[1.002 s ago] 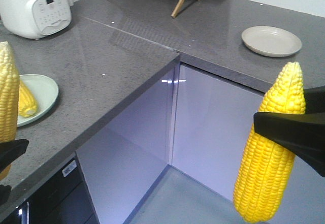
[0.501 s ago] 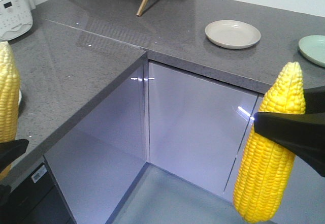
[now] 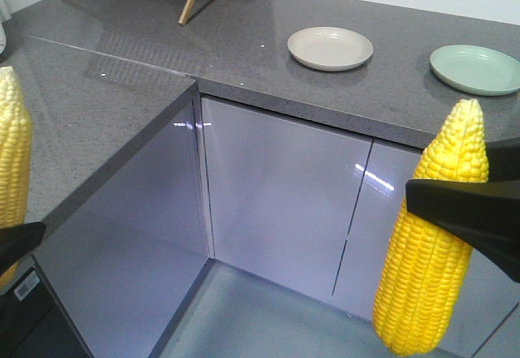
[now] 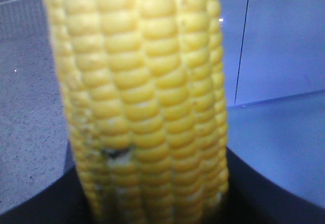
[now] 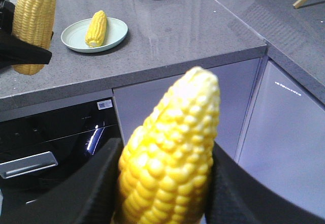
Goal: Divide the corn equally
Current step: 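Drive the base toward the counter with the cream and green plates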
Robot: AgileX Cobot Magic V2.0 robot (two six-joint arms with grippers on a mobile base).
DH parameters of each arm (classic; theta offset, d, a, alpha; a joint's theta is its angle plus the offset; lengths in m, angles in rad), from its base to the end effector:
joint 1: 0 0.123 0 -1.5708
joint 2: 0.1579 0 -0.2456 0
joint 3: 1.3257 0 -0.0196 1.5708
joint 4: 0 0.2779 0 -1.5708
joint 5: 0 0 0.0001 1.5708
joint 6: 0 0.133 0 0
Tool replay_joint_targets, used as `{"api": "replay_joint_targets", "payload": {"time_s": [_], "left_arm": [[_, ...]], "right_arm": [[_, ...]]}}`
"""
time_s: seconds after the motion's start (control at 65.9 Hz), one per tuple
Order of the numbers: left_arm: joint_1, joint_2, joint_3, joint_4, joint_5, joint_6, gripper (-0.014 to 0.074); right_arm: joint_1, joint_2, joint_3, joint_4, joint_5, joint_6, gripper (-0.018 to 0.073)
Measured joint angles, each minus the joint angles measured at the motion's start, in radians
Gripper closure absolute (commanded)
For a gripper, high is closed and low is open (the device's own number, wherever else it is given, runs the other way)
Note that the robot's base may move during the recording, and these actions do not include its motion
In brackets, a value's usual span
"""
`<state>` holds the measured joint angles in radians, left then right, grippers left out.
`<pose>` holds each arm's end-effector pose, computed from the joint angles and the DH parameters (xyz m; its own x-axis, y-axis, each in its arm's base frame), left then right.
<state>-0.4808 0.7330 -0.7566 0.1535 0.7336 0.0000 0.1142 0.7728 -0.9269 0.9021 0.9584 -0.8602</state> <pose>0.2080 -0.0931 0.2876 -0.4655 0.3709 -0.8036 0.4421 0.8840 0.1520 0.1977 0.1087 0.3581 -0.2985 -0.2111 -0.9308 -0.7407 0.6662 0.0865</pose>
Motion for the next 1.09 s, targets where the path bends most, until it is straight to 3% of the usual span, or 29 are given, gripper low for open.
{"api": "replay_joint_targets", "payload": {"time_s": [1.093], "left_arm": [[0.0, 0.0, 0.0, -0.001, 0.0, 0.0, 0.0279]], "right_arm": [[0.0, 0.0, 0.0, 0.0, 0.0, 0.0, 0.0352]]}}
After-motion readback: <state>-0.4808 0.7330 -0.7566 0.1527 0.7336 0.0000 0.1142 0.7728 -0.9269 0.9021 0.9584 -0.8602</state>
